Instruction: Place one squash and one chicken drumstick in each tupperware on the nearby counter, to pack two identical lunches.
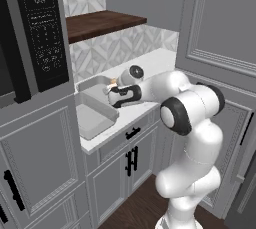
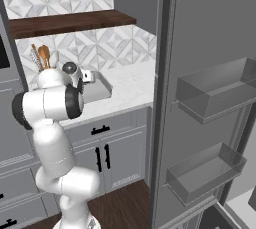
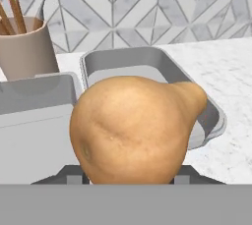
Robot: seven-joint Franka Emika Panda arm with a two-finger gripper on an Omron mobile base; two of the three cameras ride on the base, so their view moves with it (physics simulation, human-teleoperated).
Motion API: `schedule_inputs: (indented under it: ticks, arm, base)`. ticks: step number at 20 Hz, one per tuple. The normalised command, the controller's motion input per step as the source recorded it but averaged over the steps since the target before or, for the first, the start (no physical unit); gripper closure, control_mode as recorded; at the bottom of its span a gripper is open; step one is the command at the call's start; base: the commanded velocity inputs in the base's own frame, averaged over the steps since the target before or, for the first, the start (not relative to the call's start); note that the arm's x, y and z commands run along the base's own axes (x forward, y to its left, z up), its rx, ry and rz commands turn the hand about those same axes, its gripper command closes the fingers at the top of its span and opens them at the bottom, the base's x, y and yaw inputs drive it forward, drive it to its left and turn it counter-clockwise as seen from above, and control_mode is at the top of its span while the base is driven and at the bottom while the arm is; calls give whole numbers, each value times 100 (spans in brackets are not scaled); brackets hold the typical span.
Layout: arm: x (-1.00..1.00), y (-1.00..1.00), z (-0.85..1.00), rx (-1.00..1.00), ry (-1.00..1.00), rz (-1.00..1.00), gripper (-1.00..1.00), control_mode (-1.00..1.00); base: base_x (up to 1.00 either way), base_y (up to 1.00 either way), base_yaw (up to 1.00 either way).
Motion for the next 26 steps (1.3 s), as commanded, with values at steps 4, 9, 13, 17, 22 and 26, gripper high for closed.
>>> schedule_inputs:
  ticks: [4, 9, 13, 17, 22, 26]
  arm:
    - [75, 19, -4, -2, 5, 0, 100, -100]
    - [74, 51, -25, -10, 7, 0, -100, -100]
    - [44, 12, -21, -5, 0, 0, -100, -100]
    - [27, 0, -6, 0, 0, 0, -100, -100]
    - [8, -5, 0, 0, -5, 0, -100, -100]
    - [-28, -48, 23, 7, -1, 0, -100, -100]
  base:
    - [0, 0, 0]
    - [0, 0, 0]
    - [0, 0, 0]
    - [0, 0, 0]
    - [0, 0, 0]
    - [0, 0, 0]
